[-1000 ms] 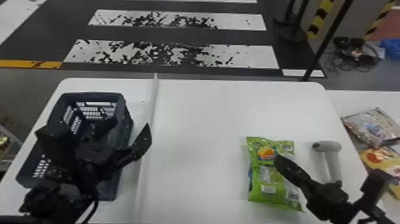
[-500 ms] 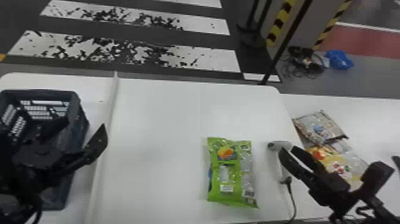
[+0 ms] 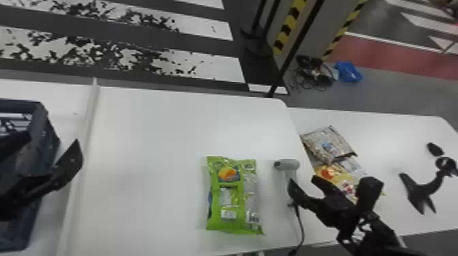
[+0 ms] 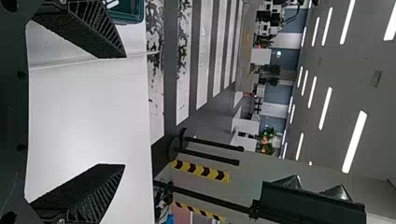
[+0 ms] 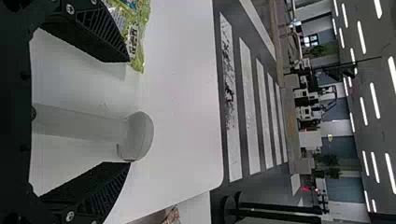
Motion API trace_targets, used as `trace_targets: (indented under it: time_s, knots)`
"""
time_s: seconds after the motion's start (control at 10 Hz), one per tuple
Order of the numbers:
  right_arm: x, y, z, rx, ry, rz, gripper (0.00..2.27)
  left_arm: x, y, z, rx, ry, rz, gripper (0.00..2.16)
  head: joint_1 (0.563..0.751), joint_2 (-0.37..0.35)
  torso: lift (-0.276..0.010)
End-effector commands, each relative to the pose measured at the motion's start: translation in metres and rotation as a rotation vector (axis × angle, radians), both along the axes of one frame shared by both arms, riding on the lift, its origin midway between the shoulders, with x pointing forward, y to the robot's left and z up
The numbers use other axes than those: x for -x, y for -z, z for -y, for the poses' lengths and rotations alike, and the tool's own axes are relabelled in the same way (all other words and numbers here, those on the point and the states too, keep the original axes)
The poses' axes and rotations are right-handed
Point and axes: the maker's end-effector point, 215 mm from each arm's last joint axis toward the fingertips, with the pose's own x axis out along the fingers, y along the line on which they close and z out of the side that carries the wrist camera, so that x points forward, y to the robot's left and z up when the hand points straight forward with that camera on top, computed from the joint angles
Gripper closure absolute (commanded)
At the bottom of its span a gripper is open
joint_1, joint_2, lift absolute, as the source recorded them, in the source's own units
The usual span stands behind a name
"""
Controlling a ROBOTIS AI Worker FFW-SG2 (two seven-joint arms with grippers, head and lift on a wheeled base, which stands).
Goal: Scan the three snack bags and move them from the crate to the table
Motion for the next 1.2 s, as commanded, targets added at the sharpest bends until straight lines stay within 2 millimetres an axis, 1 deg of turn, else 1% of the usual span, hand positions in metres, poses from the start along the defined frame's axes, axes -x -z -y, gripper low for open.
trace_targets:
  time_s: [0.0, 0.2, 0.3, 0.4, 0.5, 0.6, 0.7, 0.9, 1.0, 1.1]
  knots:
    - [-0.006, 0.02, 0.0, 0.015, -0.01, -0.036, 0.08, 0.0, 0.001, 0.001, -0.001, 0.003, -0.002, 0.03, 0.695, -0.305, -0.062]
    - [-0.012, 0.033, -0.003, 0.017, -0.018, -0.062, 0.08, 0.001, 0.005, 0.0, -0.003, 0.005, -0.01, 0.03, 0.695, -0.303, -0.062]
    - [-0.014, 0.045, -0.003, 0.021, -0.019, -0.093, 0.09, 0.001, 0.006, 0.0, -0.005, 0.009, -0.014, 0.03, 0.695, -0.299, -0.062]
    - [-0.01, 0.055, -0.001, 0.009, -0.01, -0.128, 0.21, -0.002, 0.004, 0.005, -0.004, 0.019, -0.014, 0.03, 0.695, -0.297, -0.062]
    - [-0.009, 0.064, 0.0, -0.004, 0.0, -0.167, 0.78, -0.002, 0.009, 0.006, -0.009, 0.025, -0.031, 0.03, 0.695, -0.298, -0.062]
    - [-0.005, 0.072, -0.001, -0.029, 0.01, -0.206, 1.82, -0.002, 0.008, 0.007, -0.009, 0.027, -0.03, 0.03, 0.695, -0.305, -0.062]
    - [-0.003, 0.073, -0.001, -0.041, 0.015, -0.212, 2.04, -0.002, 0.009, 0.008, -0.009, 0.028, -0.032, 0.03, 0.695, -0.309, -0.062]
    - [0.004, 0.068, 0.002, -0.083, 0.045, -0.191, 2.12, -0.003, 0.009, 0.011, -0.012, 0.036, -0.03, 0.03, 0.695, -0.312, -0.062]
    - [0.007, 0.061, 0.004, -0.084, 0.063, -0.166, 2.13, -0.003, 0.01, 0.011, -0.015, 0.038, -0.035, 0.03, 0.695, -0.318, -0.062]
    - [0.015, 0.053, 0.003, -0.108, 0.082, -0.143, 2.13, -0.002, 0.011, 0.011, -0.014, 0.04, -0.037, 0.03, 0.695, -0.324, -0.062]
